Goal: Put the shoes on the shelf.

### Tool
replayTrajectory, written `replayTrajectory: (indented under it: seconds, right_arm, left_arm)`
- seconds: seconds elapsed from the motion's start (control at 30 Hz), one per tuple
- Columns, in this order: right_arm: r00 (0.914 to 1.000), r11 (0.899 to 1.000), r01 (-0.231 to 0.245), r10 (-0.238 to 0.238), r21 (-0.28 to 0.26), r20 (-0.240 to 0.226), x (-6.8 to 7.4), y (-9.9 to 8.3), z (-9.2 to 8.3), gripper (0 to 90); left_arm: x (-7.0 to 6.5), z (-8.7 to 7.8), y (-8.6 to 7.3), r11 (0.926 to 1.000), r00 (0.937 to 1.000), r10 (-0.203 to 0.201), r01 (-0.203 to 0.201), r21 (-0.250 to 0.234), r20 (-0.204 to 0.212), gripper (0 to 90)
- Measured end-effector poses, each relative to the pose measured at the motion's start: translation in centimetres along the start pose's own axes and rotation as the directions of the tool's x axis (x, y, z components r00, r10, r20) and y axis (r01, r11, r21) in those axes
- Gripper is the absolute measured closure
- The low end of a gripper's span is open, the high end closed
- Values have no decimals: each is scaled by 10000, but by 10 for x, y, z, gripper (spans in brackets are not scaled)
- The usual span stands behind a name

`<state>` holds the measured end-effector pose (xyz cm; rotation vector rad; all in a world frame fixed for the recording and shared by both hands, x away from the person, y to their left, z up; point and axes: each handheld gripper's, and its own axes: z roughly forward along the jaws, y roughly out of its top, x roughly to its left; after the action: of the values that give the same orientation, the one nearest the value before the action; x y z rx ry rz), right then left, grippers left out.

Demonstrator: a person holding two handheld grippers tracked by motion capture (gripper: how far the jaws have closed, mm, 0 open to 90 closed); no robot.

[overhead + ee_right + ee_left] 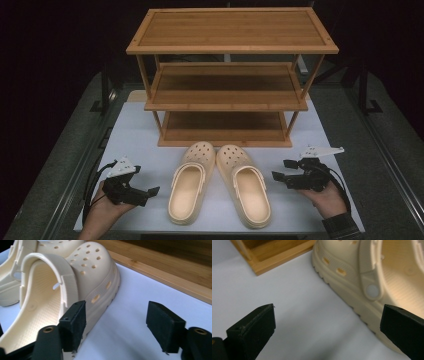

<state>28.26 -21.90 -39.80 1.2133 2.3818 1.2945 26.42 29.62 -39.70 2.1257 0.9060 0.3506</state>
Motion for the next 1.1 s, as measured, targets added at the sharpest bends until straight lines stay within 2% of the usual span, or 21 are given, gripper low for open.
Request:
replayTrajectory:
  seconds: [0.07, 0.23, 0.4, 0.5, 0.8, 0.9, 1.1]
  right_arm:
    - [10000, 9999, 20, -20, -116, 9, 3, 2, -1, 260]
    - [9998, 9996, 136, -139, -241, -115, 7, 4, -3, 261]
    - [9996, 9995, 204, -209, -258, -176, 12, 5, -4, 260]
    - [9994, 9993, 259, -265, -280, -205, 15, 5, -4, 259]
    - [9980, 9990, 423, -430, -169, -453, 25, 10, 6, 260]
    - [9966, 9985, 553, -555, -45, -602, 29, 11, 13, 260]
    - [9953, 9980, 627, -620, 73, -746, 33, 14, 21, 264]
  left_arm:
    - [-2, 1, 5, 9999, 9999, 102, -102, -45, 111, 0]
    - [-8, 3, 19, 9995, 9989, 191, -180, -242, 433, 0]
    - [-12, 6, 26, 9990, 9978, 331, -313, -306, 581, 0]
    - [-14, 9, 31, 9985, 9963, 424, -397, -386, 742, 37]
    - [-22, 27, 45, 9974, 9926, 649, -612, -392, 1022, 67]
    - [-23, 37, 48, 9964, 9905, 814, -782, -331, 1111, 136]
    - [-26, 48, 54, 9953, 9885, 970, -954, -193, 1157, 154]
